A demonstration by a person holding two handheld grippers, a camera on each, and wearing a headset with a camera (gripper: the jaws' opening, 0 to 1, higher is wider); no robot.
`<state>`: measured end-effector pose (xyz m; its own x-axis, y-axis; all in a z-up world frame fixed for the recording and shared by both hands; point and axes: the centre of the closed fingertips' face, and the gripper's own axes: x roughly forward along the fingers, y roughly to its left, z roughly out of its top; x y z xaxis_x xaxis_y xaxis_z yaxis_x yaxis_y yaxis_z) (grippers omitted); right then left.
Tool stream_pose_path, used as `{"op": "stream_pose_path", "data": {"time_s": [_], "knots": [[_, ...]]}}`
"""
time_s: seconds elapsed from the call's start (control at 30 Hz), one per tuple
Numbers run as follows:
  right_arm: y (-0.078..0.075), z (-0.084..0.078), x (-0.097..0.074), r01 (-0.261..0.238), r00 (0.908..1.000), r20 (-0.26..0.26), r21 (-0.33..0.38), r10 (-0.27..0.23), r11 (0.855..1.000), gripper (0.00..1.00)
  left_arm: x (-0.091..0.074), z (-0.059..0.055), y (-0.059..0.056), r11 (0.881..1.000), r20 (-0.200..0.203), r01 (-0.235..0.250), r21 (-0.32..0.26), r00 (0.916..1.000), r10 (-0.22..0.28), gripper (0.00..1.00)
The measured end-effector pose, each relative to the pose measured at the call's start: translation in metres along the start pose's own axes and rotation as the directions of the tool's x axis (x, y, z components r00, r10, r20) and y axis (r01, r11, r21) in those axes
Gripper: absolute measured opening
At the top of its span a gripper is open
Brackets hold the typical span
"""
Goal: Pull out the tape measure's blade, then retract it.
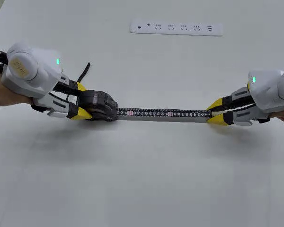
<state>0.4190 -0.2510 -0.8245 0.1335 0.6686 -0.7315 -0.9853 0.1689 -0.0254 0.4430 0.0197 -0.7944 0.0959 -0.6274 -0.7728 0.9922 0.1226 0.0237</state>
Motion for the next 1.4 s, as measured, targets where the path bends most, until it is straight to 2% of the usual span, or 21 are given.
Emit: {"op": "stream_pose_path", "data": {"time_s": [0.13, 0.5, 0.73, 1.03, 1.27, 1.4], "knots": [[0.0, -0.0066, -0.0045, 0.008, 0.9999, -0.014, 0.003, -0.008, 1.0, 0.12, 0.0004, 0.0004, -0.0002, 1.0, -0.008, 0.002, 0.005, 1.0, -0.002, 0.28], [-0.0008, -0.0078, -0.0036, 0.022, 0.9982, -0.055, -0.035, -0.024, 0.999, 0.13, 0.0011, 0.0003, -0.0005, 1.0, -0.044, 0.005, 0.021, 0.999, -0.004, 0.29], [-0.0001, -0.008, -0.0033, 0.016, 0.9968, -0.078, -0.057, -0.02, 0.998, 0.14, 0.0016, 0.002, -0.0023, 0.999, -0.039, 0.01, 0.03, 0.9992, -0.008, 0.29], [0.0012, -0.0079, -0.0035, 0.015, 0.9968, -0.078, -0.049, -0.018, 0.999, 0.15, 0.0017, 0.0024, -0.002, 0.999, -0.038, 0.012, 0.035, 0.9992, -0.011, 0.29], [0.0031, -0.0085, -0.0049, 0.017, 0.997, -0.075, -0.038, -0.02, 0.999, 0.19, 0.0009, 0.0001, -0.0009, 0.999, -0.053, 0.001, 0.038, 0.9986, 0.001, 0.3], [0.0015, -0.0076, -0.0075, 0.038, 0.9975, -0.059, -0.02, -0.039, 0.999, 0.24, -0.0012, -0.0035, -0.0021, 1.0, -0.056, 0.0, 0.03, 0.9984, 0.001, 0.33]]}}
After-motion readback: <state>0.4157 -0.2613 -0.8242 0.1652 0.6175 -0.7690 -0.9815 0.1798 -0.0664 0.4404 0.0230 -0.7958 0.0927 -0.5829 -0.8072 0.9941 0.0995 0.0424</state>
